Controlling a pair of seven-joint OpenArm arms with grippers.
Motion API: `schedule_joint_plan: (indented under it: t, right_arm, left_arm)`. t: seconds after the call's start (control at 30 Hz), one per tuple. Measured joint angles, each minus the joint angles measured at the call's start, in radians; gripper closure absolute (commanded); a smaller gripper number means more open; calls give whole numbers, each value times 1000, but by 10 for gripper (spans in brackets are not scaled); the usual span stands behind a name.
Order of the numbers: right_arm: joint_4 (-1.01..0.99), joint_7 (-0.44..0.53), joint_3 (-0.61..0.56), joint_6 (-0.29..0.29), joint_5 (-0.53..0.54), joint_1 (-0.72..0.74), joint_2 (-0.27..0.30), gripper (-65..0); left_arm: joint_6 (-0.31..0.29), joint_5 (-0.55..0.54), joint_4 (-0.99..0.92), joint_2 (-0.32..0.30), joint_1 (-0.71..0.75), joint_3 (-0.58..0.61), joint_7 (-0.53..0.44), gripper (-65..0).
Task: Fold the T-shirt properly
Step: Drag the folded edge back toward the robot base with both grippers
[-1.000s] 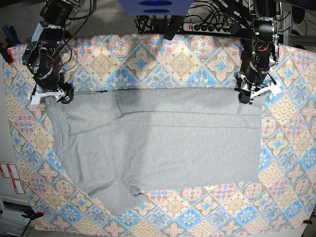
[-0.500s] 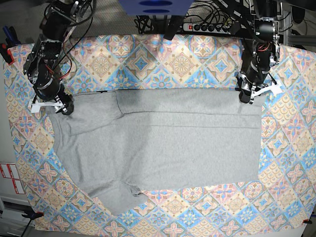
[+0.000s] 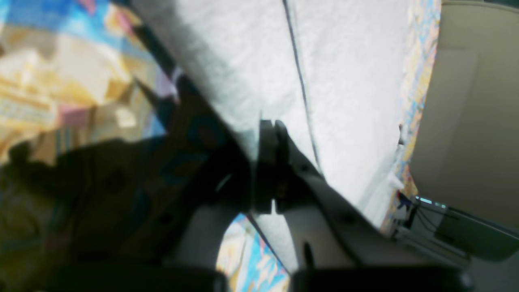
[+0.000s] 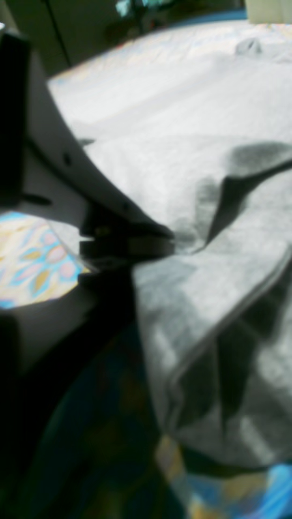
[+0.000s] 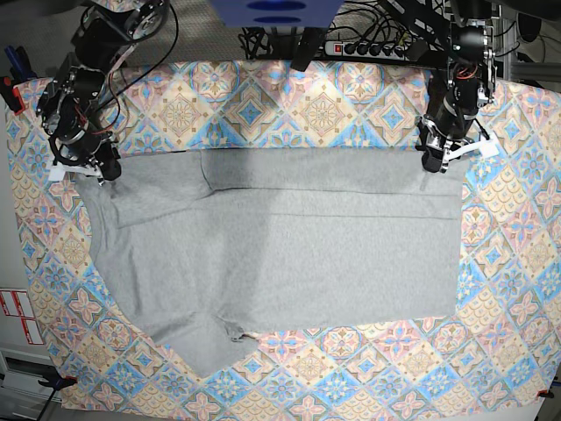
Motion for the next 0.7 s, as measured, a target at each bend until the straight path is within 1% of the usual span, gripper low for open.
schedule_joint_plan:
  t: [0.17,0.43,0.53,0.7]
  right_arm:
    - [67,-36,66,-3,-7,-61,-1,-46]
    - [218,-83,75,-17,-24,-220,-2,-46]
    - [259,-90,74,-18,-32,-277,-2,-46]
    - [285,-90,74,-18,-32,-316,-2,-46]
  left_arm:
    - [-1,1,53,0,67,1,12,0]
    - [-18,-2,81,1,200,2,16,0]
    - [-10,-1,119,0,257,1,15,0]
    - [-10,-2,158,6,322,1,13,0]
